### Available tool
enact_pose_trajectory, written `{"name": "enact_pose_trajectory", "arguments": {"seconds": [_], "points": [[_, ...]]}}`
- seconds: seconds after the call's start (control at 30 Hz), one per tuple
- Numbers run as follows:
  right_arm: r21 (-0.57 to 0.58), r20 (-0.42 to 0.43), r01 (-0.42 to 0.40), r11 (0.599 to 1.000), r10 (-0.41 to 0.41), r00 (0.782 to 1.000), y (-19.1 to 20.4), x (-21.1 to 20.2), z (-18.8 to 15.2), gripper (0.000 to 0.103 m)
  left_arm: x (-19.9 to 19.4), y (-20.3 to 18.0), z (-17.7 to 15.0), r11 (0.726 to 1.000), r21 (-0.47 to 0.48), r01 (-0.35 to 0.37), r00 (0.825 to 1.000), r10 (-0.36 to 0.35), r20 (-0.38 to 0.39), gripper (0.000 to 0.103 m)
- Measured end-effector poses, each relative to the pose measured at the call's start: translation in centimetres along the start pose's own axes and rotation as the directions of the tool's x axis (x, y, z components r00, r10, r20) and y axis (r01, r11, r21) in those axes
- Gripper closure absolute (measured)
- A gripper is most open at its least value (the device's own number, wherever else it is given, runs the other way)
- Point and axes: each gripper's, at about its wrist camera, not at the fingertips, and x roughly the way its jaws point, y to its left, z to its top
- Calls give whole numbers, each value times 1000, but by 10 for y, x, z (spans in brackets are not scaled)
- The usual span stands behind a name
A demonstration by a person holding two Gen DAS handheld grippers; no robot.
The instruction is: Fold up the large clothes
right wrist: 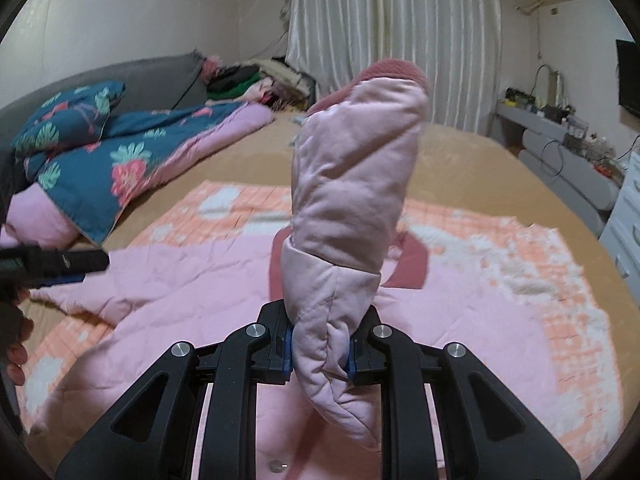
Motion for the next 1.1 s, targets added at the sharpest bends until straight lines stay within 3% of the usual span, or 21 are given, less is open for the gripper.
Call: {"name": "enact_pose_trajectory", "arguments": {"seconds": [0.23,0.43,0.5,0.57,0.7,0.83,0.87,0.93,0.97,1.03,1.1], "points": [[9,-109,-81,997,82,991,31,41,-30,81,15,8,-7,984,-101,144,987,-151,-63,8],[-34,-186,-137,990,129,974,62,63,-54,69,29,14,-17,962,-174,209,967,-230,-107,8],[-57,-219,-150,987,134,966,72,68,-61,59,36,18,-21,948,-216,235,955,-266,-127,8],[-67,-251,-188,980,165,954,80,69,-66,45,46,23,-26,942,-242,231,951,-272,-150,8],[-67,-262,-254,965,229,938,82,55,-73,26,64,29,-40,946,-263,188,947,-246,-207,8],[28,-243,-312,950,309,919,52,27,-76,24,83,26,-55,947,-268,177,931,-250,-268,13],[49,-236,-305,951,308,922,43,21,-76,24,86,23,-56,952,-252,172,932,-241,-272,18],[94,-222,-268,959,283,933,19,9,-77,23,88,14,-58,965,-205,165,936,-218,-276,48],[105,-218,-250,963,267,939,9,5,-77,23,88,9,-59,973,-174,151,941,-196,-275,53],[127,-208,-192,973,215,954,-17,-4,-78,23,82,-3,-58,989,-81,121,960,-137,-245,80],[155,-204,-115,981,146,968,-46,-9,-78,23,73,-11,-50,992,-26,123,970,-126,-206,86]]}}
